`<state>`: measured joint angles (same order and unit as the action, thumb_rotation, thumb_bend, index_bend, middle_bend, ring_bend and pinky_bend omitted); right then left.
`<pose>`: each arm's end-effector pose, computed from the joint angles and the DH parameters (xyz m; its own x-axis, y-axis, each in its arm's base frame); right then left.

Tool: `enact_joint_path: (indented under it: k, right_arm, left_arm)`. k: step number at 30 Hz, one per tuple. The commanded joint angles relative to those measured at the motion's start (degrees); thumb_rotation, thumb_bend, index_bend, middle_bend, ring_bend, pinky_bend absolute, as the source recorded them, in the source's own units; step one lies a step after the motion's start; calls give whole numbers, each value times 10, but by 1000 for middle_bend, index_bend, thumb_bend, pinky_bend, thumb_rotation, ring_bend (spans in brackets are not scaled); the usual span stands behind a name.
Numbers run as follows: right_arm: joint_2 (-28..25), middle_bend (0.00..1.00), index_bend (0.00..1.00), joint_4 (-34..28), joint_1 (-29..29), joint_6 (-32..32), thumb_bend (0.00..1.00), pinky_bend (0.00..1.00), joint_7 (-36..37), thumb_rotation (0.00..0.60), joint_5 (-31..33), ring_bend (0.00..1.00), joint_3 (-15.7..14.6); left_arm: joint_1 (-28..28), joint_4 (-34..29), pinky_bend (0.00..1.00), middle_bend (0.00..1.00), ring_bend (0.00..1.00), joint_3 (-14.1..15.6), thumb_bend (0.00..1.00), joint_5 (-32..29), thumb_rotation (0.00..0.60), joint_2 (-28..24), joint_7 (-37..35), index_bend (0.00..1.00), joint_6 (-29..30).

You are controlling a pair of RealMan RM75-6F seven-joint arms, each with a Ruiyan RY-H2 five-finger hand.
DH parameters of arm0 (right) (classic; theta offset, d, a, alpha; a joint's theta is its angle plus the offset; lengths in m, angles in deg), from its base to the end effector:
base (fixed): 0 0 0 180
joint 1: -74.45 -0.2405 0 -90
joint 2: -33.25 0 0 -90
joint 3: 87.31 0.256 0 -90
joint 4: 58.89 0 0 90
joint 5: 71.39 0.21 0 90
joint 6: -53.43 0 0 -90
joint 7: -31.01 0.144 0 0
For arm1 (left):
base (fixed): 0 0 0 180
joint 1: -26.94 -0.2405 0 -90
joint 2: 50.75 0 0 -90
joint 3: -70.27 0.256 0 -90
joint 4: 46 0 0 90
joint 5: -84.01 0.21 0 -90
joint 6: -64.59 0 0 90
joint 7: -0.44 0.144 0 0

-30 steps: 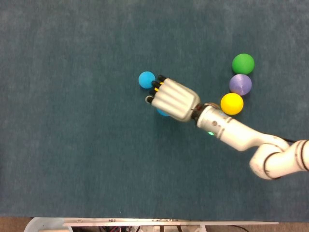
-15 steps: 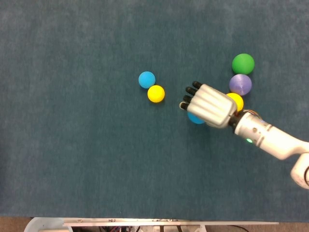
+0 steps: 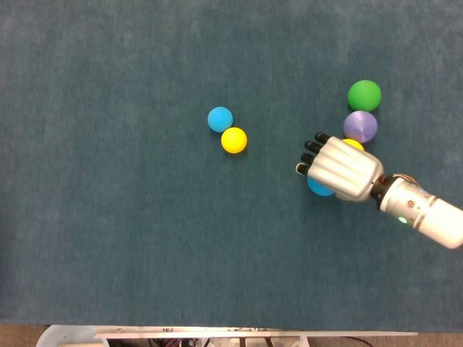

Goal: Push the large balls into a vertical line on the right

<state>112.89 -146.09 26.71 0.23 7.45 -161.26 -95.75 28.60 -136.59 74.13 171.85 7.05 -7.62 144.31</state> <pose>-0.1643 -0.2858 -0.0154 0.8428 -0.0372 0.5370 -0.3429 -0.8061 0.4823 -0.3457 0.1355 0.1714 0.3850 0.2253 0.8950 0.9134 0.0457 -0.4044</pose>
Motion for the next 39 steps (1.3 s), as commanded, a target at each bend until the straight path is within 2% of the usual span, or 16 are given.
enact_joint_path:
  k: [1,8,20,30,39]
  right_arm:
    - [-3,488,464,0,6,0,21,319,4,600,-6,298,-2]
    - [-8,471,461,2,13,16,21,325,0,600,-14,294,-5]
    - [-18,345,239,-14,17,46,18,233,-23,600,-1,190,8]
    - [-28,328,217,-26,24,39,18,231,-21,600,-9,181,20]
    - [-53,327,217,-57,40,11,19,231,18,600,-11,181,33]
  left_arm:
    - [1,-1,269,165,236,0,400,0,600,0,1,316,-1]
    - [2,-3,268,165,235,1,400,-1,600,0,3,316,-3]
    - [3,-2,257,165,235,2,399,-2,600,2,3,316,-3]
    - [3,-2,256,165,235,1,400,-1,600,-1,2,316,1]
    - [13,-3,256,165,235,-3,400,8,600,-8,8,316,-3]
